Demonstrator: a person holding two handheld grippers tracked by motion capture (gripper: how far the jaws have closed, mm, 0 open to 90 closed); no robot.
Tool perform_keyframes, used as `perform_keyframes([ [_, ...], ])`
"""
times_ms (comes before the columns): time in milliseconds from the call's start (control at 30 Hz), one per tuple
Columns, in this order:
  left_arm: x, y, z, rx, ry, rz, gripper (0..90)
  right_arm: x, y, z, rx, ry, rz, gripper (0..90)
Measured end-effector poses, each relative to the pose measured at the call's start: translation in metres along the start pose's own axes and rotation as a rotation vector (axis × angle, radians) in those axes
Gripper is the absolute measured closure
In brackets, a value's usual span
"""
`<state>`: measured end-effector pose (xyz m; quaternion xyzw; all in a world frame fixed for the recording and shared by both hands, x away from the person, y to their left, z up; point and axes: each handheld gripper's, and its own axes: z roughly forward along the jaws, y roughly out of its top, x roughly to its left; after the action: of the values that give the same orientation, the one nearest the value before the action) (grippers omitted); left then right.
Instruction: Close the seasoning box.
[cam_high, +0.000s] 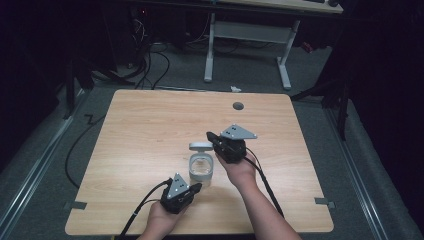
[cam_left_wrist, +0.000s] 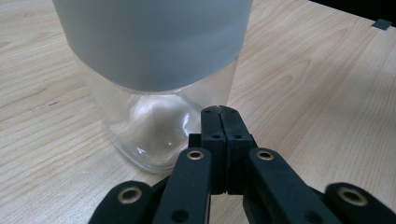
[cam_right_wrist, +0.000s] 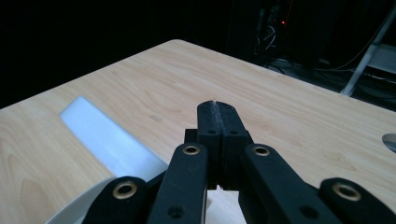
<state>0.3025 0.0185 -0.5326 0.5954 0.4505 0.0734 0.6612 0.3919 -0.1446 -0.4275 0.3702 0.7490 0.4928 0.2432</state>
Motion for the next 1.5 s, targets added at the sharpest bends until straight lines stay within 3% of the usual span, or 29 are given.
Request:
perform_keyframes([
  [467, 0.0, 0.001, 0.0, 0.004, -0.001, -0.007, 88.8, 0.029, -0.037, -0.028, 0.007, 0.055, -0.021, 89.6],
  [600, 0.001, 0.006, -0.005, 0.015, -0.009, -0.036, 86.0, 0.025, -0.035, -0.038, -0.02, 0.046, -0.015, 89.0],
  [667, 0.003, 0.012, -0.012, 0.012, -0.009, -0.025, 83.0, 0.019, -0.035, -0.044, -0.03, 0.026, -0.017, 88.0],
  [733, 0.01, 0.022, -0.024, -0.003, 0.01, -0.006, 80.8, 0.01, -0.038, -0.049, -0.03, -0.003, -0.012, 87.5],
  [833, 0.032, 0.04, -0.037, -0.058, 0.086, 0.012, 76.4, -0.01, -0.05, -0.057, -0.015, -0.04, 0.032, 87.1],
  [867, 0.039, 0.044, -0.039, -0.074, 0.121, 0.026, 74.3, -0.017, -0.055, -0.059, -0.008, -0.058, 0.046, 86.7],
  [933, 0.063, 0.052, -0.044, -0.086, 0.252, 0.088, 69.4, -0.032, -0.067, -0.065, 0.009, -0.095, 0.074, 85.2],
  [1000, 0.085, 0.055, -0.047, -0.062, 0.347, 0.089, 63.6, -0.046, -0.081, -0.072, 0.026, -0.131, 0.106, 83.1],
  [1067, 0.102, 0.058, -0.052, -0.078, 0.394, 0.056, 59.9, -0.057, -0.097, -0.082, 0.038, -0.176, 0.13, 79.7],
  [1133, 0.109, 0.062, -0.055, -0.099, 0.412, 0.01, 59.5, -0.07, -0.121, -0.103, 0.058, -0.243, 0.159, 71.5],
  [1167, 0.108, 0.063, -0.056, -0.12, 0.404, -0.011, 59.5, -0.07, -0.121, -0.103, 0.058, -0.243, 0.159, 71.5],
  [1267, 0.101, 0.058, -0.052, -0.121, 0.385, 0.008, 59.4, -0.072, -0.146, -0.129, 0.024, -0.306, 0.226, 67.2],
  [1300, 0.099, 0.057, -0.051, -0.119, 0.376, 0.005, 59.2, -0.073, -0.152, -0.132, 0.037, -0.297, 0.255, 65.6],
  [1367, 0.095, 0.055, -0.048, -0.114, 0.36, 0.005, 58.7, -0.072, -0.153, -0.132, 0.086, -0.297, 0.213, 64.2],
  [1500, 0.092, 0.052, -0.046, -0.107, 0.349, 0.005, 58.0, -0.073, -0.153, -0.128, 0.077, -0.29, 0.226, 61.8],
])
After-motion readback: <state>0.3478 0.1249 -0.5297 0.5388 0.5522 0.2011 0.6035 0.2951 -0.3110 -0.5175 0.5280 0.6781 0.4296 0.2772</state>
